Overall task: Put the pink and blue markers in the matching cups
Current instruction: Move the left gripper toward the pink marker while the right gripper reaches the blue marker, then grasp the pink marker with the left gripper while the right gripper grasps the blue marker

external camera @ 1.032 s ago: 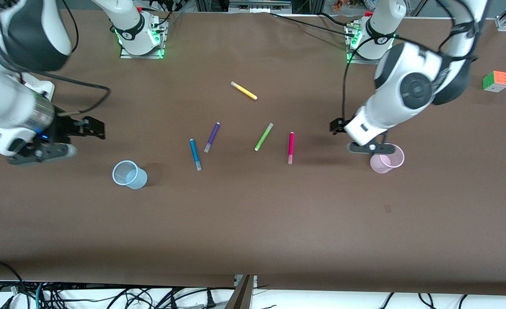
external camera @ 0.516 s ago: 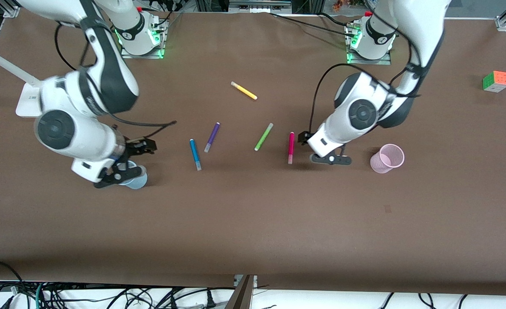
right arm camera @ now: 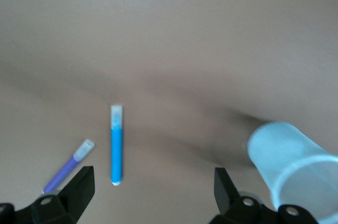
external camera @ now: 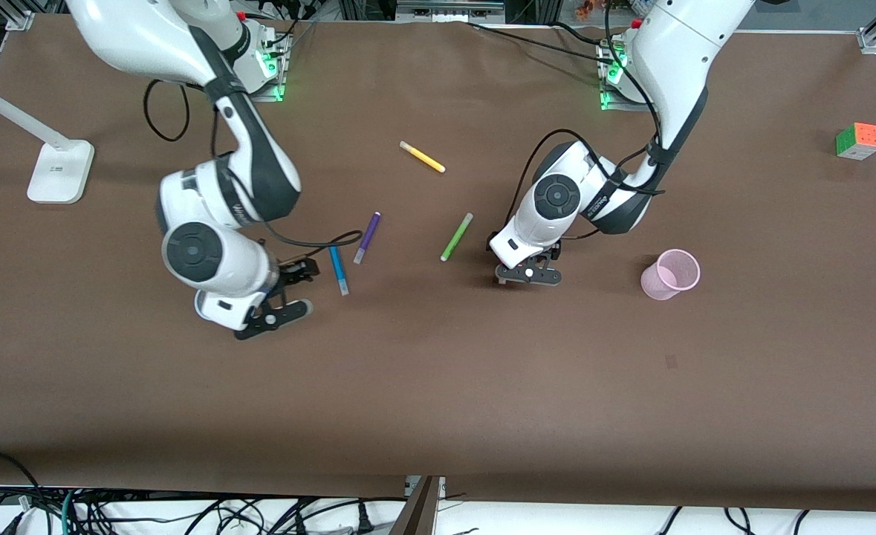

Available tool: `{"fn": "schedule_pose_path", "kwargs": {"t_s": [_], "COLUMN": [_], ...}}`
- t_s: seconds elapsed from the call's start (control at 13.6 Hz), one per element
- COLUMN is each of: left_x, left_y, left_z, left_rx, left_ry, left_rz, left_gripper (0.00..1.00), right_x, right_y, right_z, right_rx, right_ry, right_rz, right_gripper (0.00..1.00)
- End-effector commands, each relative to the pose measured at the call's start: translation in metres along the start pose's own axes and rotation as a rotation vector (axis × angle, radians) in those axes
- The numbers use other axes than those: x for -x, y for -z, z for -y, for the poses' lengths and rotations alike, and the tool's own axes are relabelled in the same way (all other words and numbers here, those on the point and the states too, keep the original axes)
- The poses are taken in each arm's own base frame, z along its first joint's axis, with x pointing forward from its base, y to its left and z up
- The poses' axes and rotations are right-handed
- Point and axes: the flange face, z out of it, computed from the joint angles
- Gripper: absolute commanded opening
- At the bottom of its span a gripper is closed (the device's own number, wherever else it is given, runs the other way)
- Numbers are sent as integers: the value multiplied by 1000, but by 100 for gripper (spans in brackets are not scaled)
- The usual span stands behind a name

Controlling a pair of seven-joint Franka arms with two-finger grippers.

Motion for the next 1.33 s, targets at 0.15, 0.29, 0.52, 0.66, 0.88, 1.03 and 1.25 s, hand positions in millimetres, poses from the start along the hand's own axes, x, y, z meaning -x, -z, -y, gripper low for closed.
{"fn": "schedule_pose_path", "kwargs": {"t_s": [0.15,0.29,0.52,0.66,0.88,1.03,1.25], "left_x": [-4,4,9,9,9,8,-2], "left_y": [-10,-26,-33,-34,-35,-33,-16], "left_z": [-4,-15,-25,-25,-24,-22,-5], "left_rx": [5,6,11,-8,-16,-18,-26], "left_ry": [-4,-6,18,-9,-20,-17,12], "left_rz": [-25,-12,-17,-27,-32,-34,-40], "left_gripper": [100,100,99,64,0,0,0], "right_x": [-15,-15,-8,-3,1,3,6], "right_y": [-49,-74,-105,-118,-127,-129,-134], "right_z": [29,35,43,43,51,58,65], "right_rx": [-8,-6,-4,-3,-4,-4,-3], "right_ry": [28,35,46,34,5,-10,-48], "right_rz": [-40,-55,-85,-91,-91,-85,-74], "right_gripper": [100,100,100,100,100,100,100]}}
